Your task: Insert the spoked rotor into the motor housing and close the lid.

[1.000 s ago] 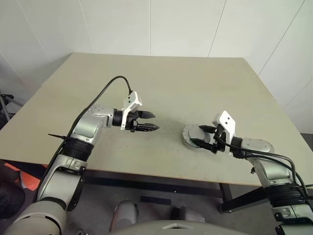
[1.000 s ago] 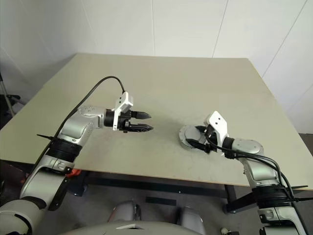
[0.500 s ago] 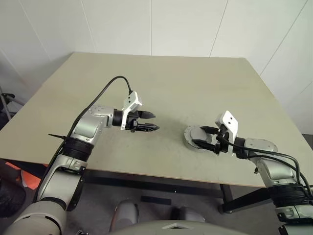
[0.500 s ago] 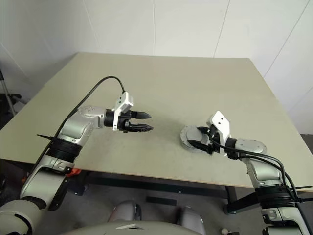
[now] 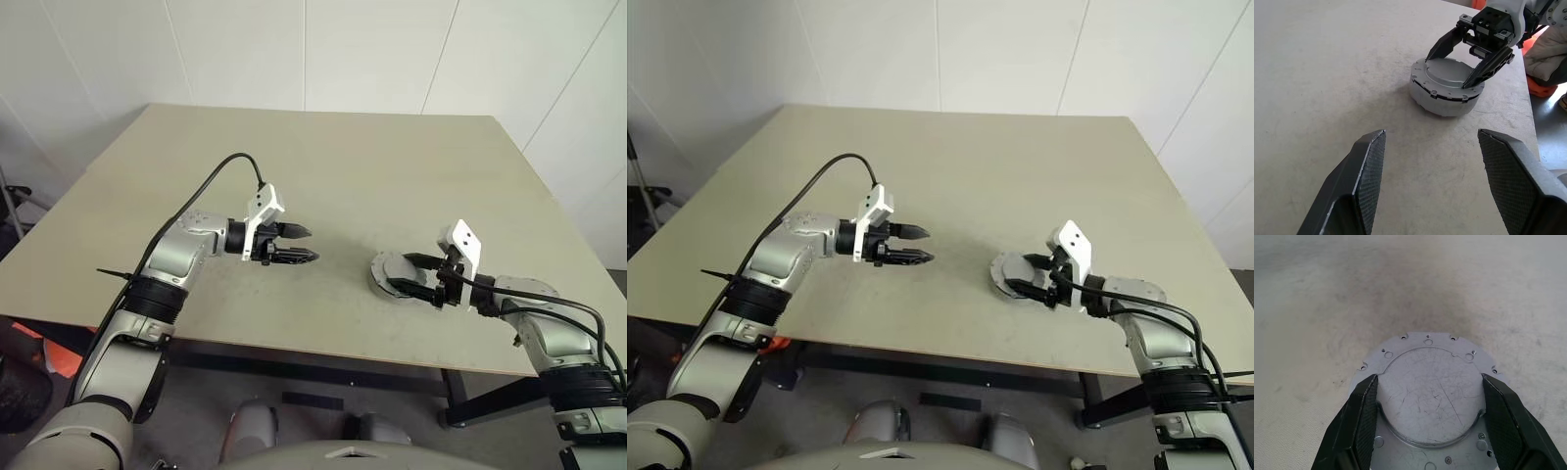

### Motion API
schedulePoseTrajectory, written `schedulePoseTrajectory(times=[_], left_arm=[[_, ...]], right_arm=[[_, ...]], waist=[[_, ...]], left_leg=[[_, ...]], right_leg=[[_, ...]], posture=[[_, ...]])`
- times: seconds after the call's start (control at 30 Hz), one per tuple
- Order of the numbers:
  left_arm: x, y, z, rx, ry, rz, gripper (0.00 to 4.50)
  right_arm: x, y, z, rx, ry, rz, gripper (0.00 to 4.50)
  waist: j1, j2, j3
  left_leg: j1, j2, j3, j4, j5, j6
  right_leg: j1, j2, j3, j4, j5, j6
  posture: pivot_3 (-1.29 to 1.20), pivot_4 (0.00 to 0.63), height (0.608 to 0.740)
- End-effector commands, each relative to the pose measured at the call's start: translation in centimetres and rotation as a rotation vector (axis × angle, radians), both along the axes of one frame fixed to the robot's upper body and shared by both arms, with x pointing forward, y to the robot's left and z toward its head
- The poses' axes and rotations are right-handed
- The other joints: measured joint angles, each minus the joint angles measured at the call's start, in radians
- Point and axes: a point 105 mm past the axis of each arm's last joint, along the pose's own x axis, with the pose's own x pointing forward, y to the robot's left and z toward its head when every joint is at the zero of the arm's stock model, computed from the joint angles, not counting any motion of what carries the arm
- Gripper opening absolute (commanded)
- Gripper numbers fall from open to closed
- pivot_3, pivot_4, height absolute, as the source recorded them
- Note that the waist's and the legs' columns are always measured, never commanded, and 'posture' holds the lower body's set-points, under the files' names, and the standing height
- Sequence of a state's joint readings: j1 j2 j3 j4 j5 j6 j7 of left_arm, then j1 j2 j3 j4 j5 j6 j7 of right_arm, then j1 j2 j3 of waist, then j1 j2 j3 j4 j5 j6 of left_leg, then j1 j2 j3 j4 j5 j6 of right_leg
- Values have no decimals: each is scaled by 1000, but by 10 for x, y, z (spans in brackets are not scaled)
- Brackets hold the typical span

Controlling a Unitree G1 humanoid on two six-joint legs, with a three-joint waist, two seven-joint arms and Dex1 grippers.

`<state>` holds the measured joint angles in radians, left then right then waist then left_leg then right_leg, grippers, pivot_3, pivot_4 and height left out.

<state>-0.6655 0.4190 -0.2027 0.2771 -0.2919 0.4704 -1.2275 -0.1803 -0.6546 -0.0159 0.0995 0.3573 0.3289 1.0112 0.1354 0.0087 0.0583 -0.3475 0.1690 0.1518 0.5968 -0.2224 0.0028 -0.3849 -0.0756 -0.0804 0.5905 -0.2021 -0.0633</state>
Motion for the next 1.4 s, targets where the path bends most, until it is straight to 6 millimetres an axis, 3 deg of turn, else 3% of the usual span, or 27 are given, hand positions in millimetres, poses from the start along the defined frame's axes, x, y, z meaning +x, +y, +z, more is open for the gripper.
schedulePoseTrajectory(times=[0.03, 0.37, 0.6, 0.8, 0.9, 1.03, 1.3, 1.4], left_arm=[[-1, -3, 14, -22, -49, -20, 3194], [-2, -3, 14, -24, -48, -16, 3194], [-2, -4, 14, -24, -46, -18, 3194], [-3, -10, 12, -27, -43, -28, 3194], [-6, -18, 14, -36, -42, -47, 3194], [0, -35, 14, -46, -51, -42, 3194], [41, -80, 23, -78, -87, 88, 3194], [40, -101, 23, -79, -71, 36, 3194]], right_arm=[[-1, -5, -1, -34, 5, 3, 3096], [-12, -4, -25, -218, -25, 90, 3096], [-11, -1, -32, -222, -29, 76, 3096], [-13, -5, -40, -184, 57, 29, 3096], [-12, -2, -34, -91, 110, -2, 3096], [-20, -8, -45, -146, 154, 17, 3096], [-21, -7, -46, -160, 144, 29, 3096], [-20, -3, -46, -158, 136, 32, 3096]], waist=[[0, 0, 0], [0, 0, 0], [-3, -1, -1], [-6, -1, -1], [-4, -1, -1], [-2, -2, -1], [4, -5, -3], [3, -5, -4]], left_leg=[[0, 0, 0, 0, 0, 0], [0, 0, 0, 0, 0, 0], [1, 0, 0, 0, 0, 0], [13, 0, 0, -1, -1, 0], [14, 0, 0, -1, -1, 0], [14, 0, 0, -1, -1, 1], [13, -1, 0, -1, -2, 2], [13, -1, 0, -2, -2, 2]], right_leg=[[0, 0, 0, 0, 0, 0], [0, 0, 0, 0, 0, 0], [4, 0, 0, 0, -4, 6], [16, 0, 0, -3, -5, 8], [18, 0, 0, -3, -5, 8], [18, 0, 0, -3, -5, 8], [19, 0, 0, -6, -6, 10], [20, 0, 0, -7, -6, 10]], posture=[[0, 0, 740], [0, 0, 740], [0, 0, 740], [0, 0, 740], [0, 0, 740], [0, 0, 740], [0, 0, 740], [0, 0, 740]])
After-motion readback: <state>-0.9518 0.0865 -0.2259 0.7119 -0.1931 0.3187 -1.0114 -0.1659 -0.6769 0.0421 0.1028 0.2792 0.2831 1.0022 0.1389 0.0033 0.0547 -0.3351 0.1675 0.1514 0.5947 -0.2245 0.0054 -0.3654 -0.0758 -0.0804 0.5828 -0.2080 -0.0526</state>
